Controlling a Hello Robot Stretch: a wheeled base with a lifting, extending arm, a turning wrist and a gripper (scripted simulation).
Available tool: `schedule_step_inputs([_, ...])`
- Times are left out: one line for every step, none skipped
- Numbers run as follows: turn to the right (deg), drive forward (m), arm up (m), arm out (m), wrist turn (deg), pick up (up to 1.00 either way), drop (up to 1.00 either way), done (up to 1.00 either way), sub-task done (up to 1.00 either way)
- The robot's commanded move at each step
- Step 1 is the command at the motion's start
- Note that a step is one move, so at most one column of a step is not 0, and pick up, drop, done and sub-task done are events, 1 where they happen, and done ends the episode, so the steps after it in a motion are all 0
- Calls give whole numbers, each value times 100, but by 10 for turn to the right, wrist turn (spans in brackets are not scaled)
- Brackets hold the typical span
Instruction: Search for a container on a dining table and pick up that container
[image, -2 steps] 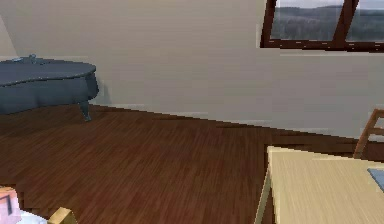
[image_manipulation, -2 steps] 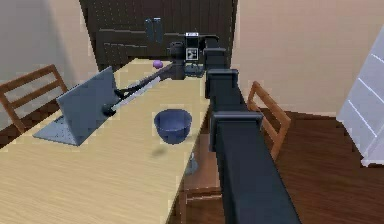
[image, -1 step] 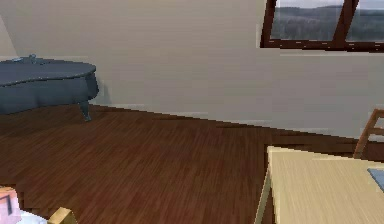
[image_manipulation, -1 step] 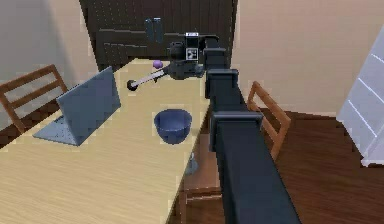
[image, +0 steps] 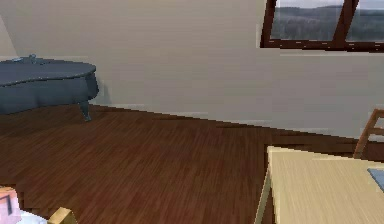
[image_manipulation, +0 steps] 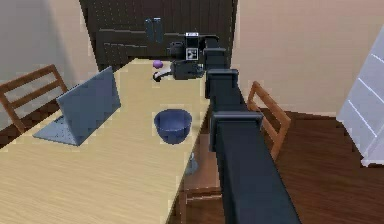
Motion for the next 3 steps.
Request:
schedule_step_inputs([0, 0, -30, 0, 0, 0, 0, 0, 0])
schedule_step_inputs([0, 0, 0, 0, 0, 100, 0, 0, 0])
schedule_step_inputs([0, 0, 10, 0, 0, 0, 0, 0, 0])
